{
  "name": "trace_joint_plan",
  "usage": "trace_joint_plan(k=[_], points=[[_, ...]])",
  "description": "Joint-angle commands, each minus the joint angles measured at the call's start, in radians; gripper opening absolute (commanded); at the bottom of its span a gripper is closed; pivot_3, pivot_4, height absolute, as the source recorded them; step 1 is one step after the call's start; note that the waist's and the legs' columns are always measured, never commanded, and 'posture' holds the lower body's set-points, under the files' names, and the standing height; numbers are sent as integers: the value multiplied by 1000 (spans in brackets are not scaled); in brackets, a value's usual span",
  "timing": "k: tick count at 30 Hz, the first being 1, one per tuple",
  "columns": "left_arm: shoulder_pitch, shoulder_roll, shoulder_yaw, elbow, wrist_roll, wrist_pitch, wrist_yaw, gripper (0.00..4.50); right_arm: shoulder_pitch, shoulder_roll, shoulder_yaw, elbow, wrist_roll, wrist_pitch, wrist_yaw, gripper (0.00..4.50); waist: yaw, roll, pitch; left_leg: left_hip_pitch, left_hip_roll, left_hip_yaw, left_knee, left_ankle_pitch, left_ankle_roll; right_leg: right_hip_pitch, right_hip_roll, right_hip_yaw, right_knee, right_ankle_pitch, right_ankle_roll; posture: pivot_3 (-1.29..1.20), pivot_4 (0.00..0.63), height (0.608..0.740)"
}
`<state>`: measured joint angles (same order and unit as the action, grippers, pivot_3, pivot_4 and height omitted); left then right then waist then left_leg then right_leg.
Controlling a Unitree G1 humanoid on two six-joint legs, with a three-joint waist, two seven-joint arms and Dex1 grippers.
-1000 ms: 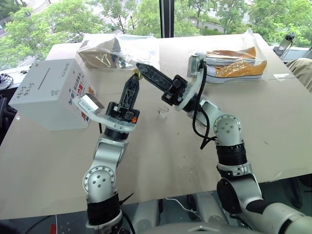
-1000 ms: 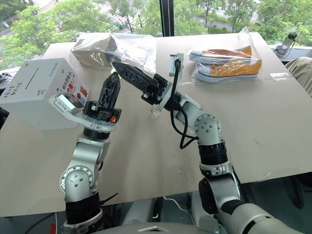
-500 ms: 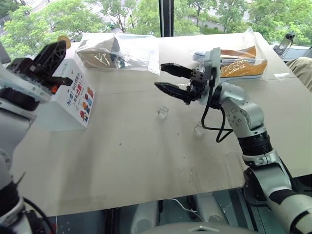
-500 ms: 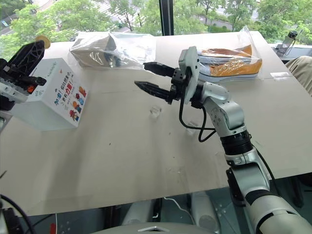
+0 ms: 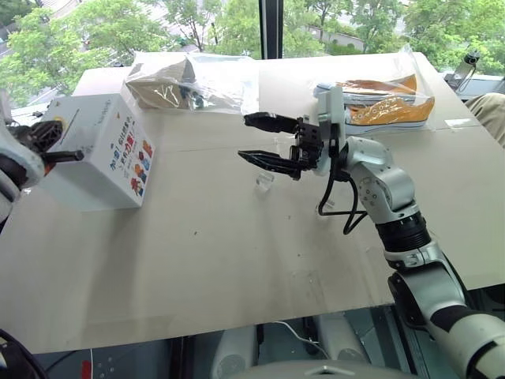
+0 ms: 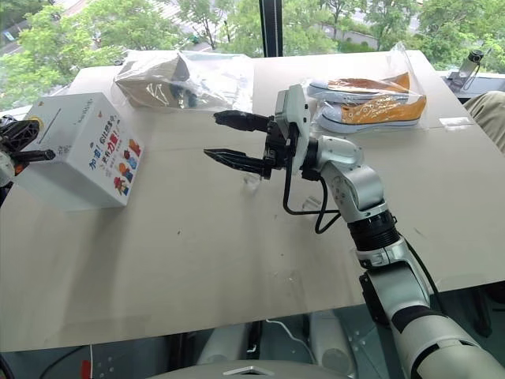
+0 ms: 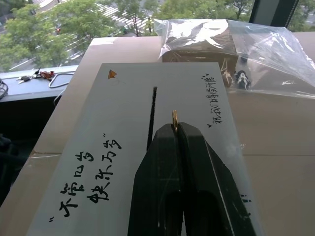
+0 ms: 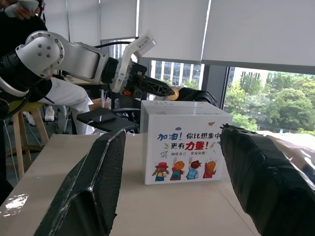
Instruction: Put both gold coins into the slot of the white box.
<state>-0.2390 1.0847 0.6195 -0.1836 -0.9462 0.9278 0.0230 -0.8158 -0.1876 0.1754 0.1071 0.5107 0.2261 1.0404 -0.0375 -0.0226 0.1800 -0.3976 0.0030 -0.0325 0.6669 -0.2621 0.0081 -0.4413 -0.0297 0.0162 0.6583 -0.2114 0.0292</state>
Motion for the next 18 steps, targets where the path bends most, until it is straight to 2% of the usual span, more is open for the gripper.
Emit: trace_joint_plan(k=[1, 10, 18], points=[[-33, -9, -10, 16, 75, -13, -31, 0, -26, 11, -31, -13, 0, -26, 0, 3286, 0, 0, 0, 0, 0, 0, 0, 0, 0, 0, -2, 0, 0, 0, 0, 0, 150, 740], [-168, -62, -101, 199, 209, -10, -99, 0, -20, 22, -38, -12, -6, -33, -8, 3286, -1, 0, 0, 0, -1, 0, 0, 0, 1, 0, -3, -1, 1, 0, 0, 0, 150, 740], [-163, -68, -102, 223, 303, 36, -126, 0, -6, 19, -44, -30, -13, -26, -20, 3286, -5, 0, -1, 1, 0, 1, 0, -1, 2, -1, -4, 1, 3, 0, 0, 0, 150, 740]])
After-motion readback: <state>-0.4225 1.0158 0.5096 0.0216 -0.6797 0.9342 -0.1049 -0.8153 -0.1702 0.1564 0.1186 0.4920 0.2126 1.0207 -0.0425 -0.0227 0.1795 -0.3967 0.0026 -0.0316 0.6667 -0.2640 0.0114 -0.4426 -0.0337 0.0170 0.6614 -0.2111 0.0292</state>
